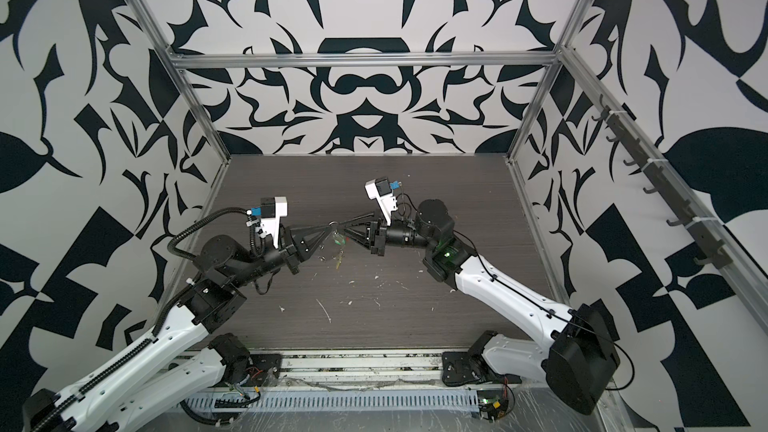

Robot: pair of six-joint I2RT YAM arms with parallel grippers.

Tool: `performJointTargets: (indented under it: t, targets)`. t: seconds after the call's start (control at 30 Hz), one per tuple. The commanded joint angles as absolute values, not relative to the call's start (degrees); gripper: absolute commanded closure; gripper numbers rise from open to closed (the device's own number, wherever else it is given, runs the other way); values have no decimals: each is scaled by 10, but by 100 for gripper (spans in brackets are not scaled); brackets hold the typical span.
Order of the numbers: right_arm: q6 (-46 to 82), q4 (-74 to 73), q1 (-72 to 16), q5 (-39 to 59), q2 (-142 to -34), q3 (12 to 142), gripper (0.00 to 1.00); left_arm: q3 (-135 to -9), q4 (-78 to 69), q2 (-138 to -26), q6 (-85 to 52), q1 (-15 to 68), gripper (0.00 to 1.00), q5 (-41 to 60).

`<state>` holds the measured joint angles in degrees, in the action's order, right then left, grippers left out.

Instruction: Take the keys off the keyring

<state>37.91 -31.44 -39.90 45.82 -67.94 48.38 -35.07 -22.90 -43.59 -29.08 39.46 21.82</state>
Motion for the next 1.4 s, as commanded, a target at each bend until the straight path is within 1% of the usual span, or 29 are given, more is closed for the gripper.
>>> performJointTargets:
  t: [0.0,0.17,0.37,0.4,0.43,0.5,0.63,0.83,0.87,0.93,1.0,1.03,1.1,1.2,1.23,1.3,1.33,1.37]
  targets:
    - [372,-334,-403,457,-673,509,88,-347,-243,-432,-287,396,100,217]
    - [374,-335,-403,462,-678,517,99,-350,-239,-438,-287,396,100,221]
    - [378,-337,-402,473,-680,519,100,-353,-238,-444,-286,396,100,223]
    - [382,-340,-403,473,-680,518,97,-353,-236,-443,-286,396,100,222]
    - [386,-345,-403,472,-680,517,91,-354,-235,-443,-286,396,100,222]
    - [390,-352,-402,471,-678,516,84,-355,-232,-441,-285,396,100,222]
    - [404,-374,-403,471,-681,513,84,-355,-230,-439,-284,396,100,225]
    - [434,-409,-402,487,-692,517,91,-353,-229,-434,-284,396,100,217]
    - [434,-408,-403,488,-692,517,91,-352,-230,-433,-284,396,100,217]
    - [436,-408,-403,490,-692,517,88,-352,-231,-435,-284,396,100,217]
    - [436,-409,-405,490,-690,516,88,-353,-231,-436,-285,396,100,217]
    - [436,-408,-406,490,-690,516,90,-353,-231,-436,-285,396,100,218]
    - [435,-405,-409,491,-689,517,99,-354,-232,-436,-286,396,100,219]
    - [410,-358,-408,488,-681,524,100,-365,-215,-436,-288,396,100,226]
    - [387,-324,-408,485,-675,529,100,-372,-199,-434,-287,396,96,227]
    - [334,-235,-408,485,-664,551,100,-380,-168,-426,-288,396,69,227]
    - [304,-180,-408,485,-663,566,100,-382,-155,-420,-287,396,58,225]
    - [272,-121,-405,491,-663,585,100,-384,-144,-414,-286,396,52,224]
